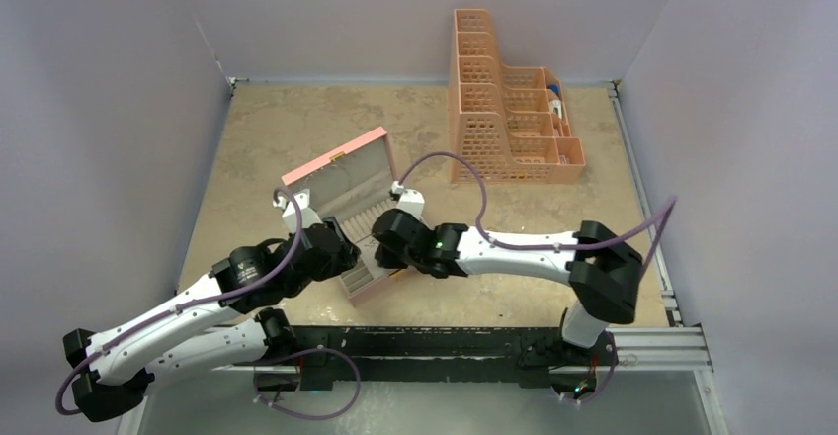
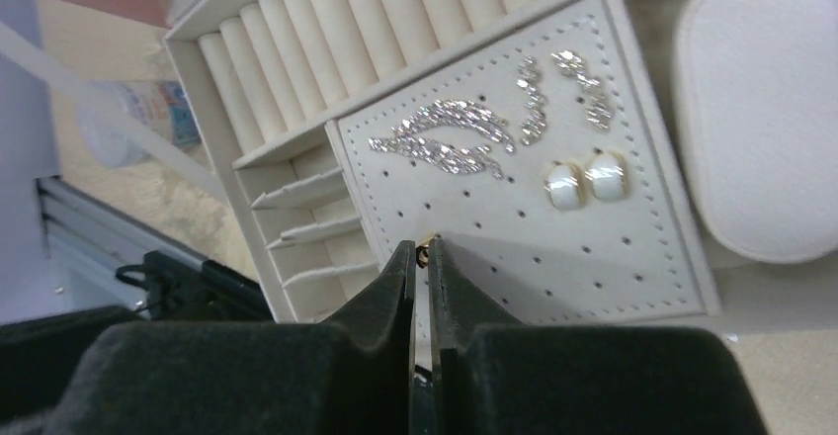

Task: Organize the mixed jewelry

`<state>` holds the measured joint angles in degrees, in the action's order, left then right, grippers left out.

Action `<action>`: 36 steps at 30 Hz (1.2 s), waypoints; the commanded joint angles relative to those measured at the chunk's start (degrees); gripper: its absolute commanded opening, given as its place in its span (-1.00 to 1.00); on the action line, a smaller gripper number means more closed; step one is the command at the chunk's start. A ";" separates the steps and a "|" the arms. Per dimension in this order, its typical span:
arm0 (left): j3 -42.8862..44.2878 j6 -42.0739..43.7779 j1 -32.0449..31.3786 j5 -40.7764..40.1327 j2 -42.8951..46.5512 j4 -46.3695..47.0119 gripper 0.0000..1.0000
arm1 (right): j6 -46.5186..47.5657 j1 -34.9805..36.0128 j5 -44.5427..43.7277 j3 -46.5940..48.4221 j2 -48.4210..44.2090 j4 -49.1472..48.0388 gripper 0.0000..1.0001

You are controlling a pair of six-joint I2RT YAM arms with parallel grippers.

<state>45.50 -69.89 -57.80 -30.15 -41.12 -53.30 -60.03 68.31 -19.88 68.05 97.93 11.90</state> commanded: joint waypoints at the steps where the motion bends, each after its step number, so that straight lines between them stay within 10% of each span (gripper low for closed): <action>1: -0.31 0.47 0.14 3.47 0.52 5.84 -0.09 | -3.76 -3.15 2.32 -8.81 -9.62 -13.28 -0.85; 17: 2.89 3.79 0.14 3.64 0.00 12.21 -0.07 | -0.91 -8.24 15.43 -23.46 -13.81 -47.05 -0.85; 36: 5.78 3.53 0.14 -3.07 -0.16 5.33 -0.07 | -1.52 -6.09 19.68 -25.23 -5.91 -51.76 -0.89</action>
<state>48.99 -66.87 -57.80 -30.68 -41.15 -47.53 -62.33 61.91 -1.41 42.59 91.55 -37.91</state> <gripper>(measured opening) 0.466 0.065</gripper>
